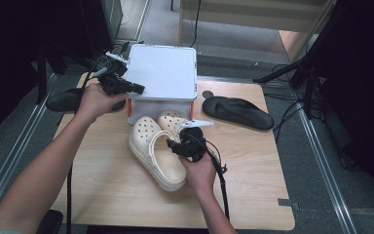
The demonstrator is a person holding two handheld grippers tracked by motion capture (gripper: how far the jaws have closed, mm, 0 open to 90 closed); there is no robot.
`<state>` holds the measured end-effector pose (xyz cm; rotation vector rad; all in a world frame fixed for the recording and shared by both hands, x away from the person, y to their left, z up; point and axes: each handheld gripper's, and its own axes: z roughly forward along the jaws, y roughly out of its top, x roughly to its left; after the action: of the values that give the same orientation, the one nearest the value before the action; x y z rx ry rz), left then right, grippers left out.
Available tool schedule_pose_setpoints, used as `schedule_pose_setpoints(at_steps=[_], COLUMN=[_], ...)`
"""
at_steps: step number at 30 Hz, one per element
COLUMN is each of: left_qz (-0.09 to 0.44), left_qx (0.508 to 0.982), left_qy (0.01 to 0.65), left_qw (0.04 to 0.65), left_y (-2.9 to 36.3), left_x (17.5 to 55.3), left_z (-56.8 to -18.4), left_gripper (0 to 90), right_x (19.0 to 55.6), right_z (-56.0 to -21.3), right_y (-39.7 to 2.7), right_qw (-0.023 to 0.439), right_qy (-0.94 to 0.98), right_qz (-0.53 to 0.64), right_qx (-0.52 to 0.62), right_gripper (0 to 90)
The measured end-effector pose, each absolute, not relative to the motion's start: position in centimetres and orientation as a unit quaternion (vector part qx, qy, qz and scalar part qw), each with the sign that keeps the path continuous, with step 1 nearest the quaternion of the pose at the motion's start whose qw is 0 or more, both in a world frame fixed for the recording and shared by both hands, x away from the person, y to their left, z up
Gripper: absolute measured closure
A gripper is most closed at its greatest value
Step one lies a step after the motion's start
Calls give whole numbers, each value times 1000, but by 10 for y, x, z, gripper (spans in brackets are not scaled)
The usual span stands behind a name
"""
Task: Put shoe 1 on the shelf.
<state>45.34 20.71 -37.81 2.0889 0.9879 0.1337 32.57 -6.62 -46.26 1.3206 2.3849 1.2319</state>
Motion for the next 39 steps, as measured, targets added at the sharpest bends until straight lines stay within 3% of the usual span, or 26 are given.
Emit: schedule_pose_setpoints(at_steps=[22,39], left_qz=[51,51], left_qx=[829,829], left_qy=[385,384], left_qw=[402,404], left_y=[208,209], left_x=[455,453], left_z=[-378,-379], left_gripper=[900,900], right_x=[386,399], right_z=[-475,-487], right_y=[-31,-11], right_qw=[114,156], right_qy=[772,754], right_qz=[405,400], right_qx=[476,497], right_gripper=[668,653])
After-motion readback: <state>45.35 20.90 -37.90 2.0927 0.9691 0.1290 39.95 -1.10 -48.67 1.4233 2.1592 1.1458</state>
